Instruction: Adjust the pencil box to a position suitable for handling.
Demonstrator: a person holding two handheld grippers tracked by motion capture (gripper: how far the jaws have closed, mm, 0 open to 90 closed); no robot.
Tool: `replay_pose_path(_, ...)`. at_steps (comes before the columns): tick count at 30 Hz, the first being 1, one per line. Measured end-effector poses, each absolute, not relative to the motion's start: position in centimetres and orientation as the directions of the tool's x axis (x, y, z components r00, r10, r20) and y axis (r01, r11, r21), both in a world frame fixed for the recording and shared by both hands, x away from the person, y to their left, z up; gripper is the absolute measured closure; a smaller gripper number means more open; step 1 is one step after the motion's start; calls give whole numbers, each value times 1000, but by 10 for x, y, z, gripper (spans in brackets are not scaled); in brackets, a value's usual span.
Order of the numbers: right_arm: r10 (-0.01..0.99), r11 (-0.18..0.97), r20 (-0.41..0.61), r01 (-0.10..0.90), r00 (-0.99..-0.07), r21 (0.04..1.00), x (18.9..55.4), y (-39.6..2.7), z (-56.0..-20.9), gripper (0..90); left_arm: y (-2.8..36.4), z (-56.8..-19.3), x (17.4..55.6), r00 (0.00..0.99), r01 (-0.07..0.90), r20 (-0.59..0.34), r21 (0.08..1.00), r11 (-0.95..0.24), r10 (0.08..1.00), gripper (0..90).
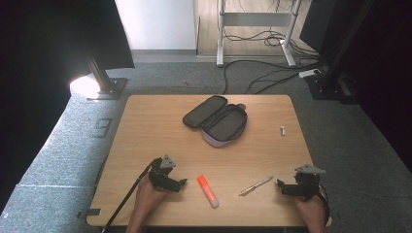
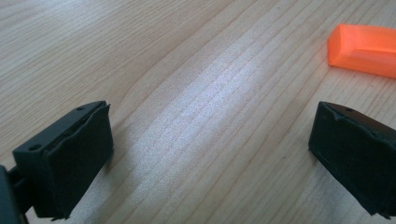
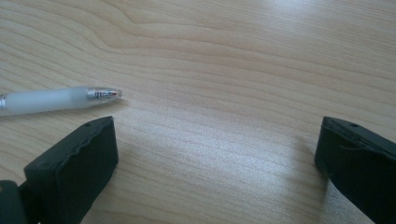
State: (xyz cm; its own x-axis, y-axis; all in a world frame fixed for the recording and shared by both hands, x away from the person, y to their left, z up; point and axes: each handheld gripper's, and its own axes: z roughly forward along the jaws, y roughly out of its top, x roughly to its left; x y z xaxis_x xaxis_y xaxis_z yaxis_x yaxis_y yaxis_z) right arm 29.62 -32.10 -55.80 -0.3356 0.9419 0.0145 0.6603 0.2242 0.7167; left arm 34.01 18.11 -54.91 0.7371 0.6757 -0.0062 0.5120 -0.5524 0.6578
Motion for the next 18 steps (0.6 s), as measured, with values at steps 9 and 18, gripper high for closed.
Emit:
replay_pose_path(9, 938, 231, 15, 659, -345, 716, 297, -320, -558, 0, 182, -549, 341, 737, 512, -10, 662, -548, 676, 4)
replay_pose_path(18, 934, 240, 15, 655, -358, 717, 298, -319, -558, 0, 181, -549, 341, 727, 518, -7, 662, -542, 686, 5)
